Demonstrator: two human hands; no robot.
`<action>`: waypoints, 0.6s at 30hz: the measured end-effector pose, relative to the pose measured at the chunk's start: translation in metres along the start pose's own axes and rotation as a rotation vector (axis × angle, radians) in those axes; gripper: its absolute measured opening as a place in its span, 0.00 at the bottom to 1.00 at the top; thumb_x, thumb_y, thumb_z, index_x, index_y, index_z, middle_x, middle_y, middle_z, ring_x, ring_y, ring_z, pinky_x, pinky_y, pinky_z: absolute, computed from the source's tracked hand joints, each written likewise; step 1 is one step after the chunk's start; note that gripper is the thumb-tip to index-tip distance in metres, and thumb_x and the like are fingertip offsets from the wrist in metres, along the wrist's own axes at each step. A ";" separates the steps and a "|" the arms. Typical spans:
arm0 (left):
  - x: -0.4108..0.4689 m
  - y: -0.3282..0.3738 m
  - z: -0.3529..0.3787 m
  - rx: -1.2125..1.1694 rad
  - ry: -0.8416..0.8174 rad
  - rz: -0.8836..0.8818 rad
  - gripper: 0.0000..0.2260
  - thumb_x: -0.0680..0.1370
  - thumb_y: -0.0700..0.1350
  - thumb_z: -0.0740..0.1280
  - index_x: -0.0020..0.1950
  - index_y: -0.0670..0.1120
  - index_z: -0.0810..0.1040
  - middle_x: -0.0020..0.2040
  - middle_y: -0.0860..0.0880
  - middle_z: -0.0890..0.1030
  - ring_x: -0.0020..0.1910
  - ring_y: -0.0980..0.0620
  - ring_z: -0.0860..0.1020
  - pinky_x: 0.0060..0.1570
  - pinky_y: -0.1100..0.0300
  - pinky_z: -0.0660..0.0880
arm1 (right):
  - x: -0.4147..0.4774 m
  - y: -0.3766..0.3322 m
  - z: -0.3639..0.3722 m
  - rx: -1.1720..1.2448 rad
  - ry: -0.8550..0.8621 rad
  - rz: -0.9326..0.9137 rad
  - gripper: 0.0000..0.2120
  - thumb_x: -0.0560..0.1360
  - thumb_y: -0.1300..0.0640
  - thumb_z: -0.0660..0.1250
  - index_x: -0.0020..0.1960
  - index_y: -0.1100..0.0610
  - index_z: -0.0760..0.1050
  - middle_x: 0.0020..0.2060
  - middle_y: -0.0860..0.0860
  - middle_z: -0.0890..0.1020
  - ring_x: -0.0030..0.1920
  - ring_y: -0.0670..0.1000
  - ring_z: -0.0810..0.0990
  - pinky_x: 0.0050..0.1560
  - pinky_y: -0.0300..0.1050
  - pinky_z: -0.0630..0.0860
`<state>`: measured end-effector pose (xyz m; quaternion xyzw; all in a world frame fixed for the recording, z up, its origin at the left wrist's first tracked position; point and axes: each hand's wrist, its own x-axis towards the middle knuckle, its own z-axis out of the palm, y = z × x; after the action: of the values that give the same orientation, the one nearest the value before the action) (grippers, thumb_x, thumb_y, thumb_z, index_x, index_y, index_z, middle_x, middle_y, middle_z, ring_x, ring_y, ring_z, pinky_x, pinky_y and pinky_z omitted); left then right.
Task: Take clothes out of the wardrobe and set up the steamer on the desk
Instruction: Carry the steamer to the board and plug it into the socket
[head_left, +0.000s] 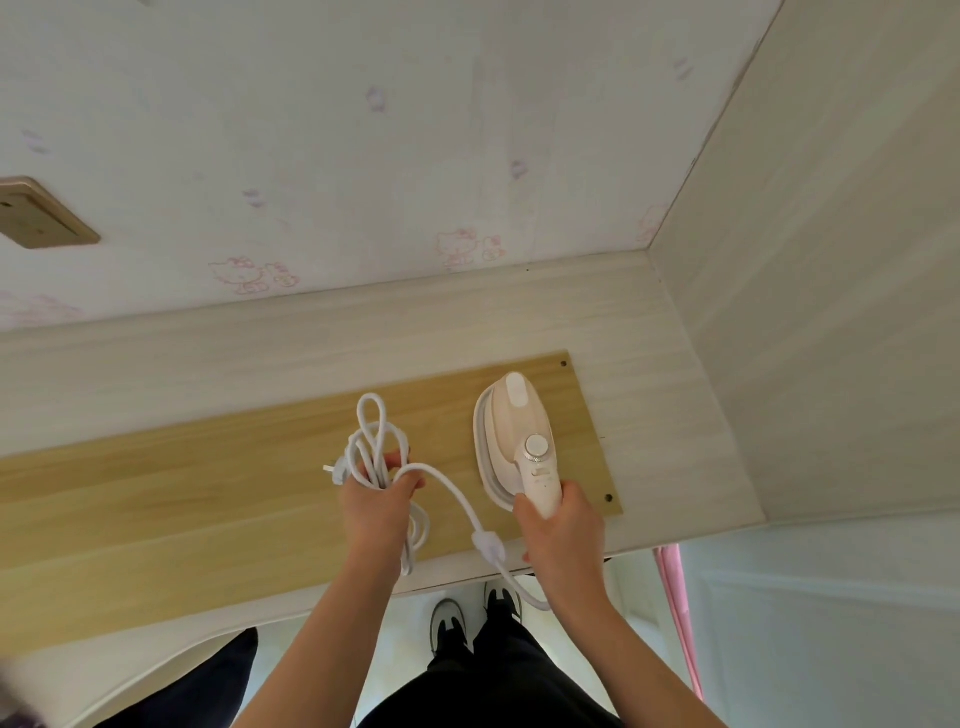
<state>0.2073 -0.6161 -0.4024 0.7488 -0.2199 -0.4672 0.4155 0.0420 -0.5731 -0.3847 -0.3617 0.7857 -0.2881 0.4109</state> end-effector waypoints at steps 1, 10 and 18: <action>0.001 0.000 -0.001 -0.002 -0.004 0.001 0.08 0.71 0.32 0.71 0.45 0.43 0.82 0.43 0.44 0.84 0.45 0.46 0.82 0.49 0.53 0.78 | 0.000 0.001 0.001 -0.005 0.002 0.001 0.09 0.71 0.53 0.69 0.47 0.54 0.72 0.37 0.48 0.78 0.36 0.51 0.80 0.34 0.53 0.81; 0.007 0.000 -0.020 0.066 -0.169 0.012 0.14 0.70 0.34 0.74 0.52 0.48 0.81 0.44 0.43 0.83 0.44 0.44 0.82 0.47 0.49 0.79 | 0.009 0.001 -0.002 -0.082 -0.026 -0.024 0.10 0.71 0.51 0.68 0.48 0.53 0.70 0.38 0.48 0.78 0.36 0.50 0.80 0.35 0.53 0.81; 0.004 0.012 -0.040 0.025 -0.361 0.068 0.27 0.63 0.46 0.79 0.60 0.54 0.77 0.57 0.48 0.79 0.54 0.46 0.79 0.51 0.51 0.77 | 0.014 -0.014 -0.016 -0.575 -0.061 -0.168 0.29 0.74 0.45 0.66 0.68 0.57 0.60 0.60 0.54 0.73 0.57 0.56 0.73 0.47 0.47 0.73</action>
<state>0.2453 -0.6086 -0.3859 0.6501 -0.3219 -0.5771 0.3752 0.0275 -0.5895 -0.3722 -0.5355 0.7896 -0.0759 0.2899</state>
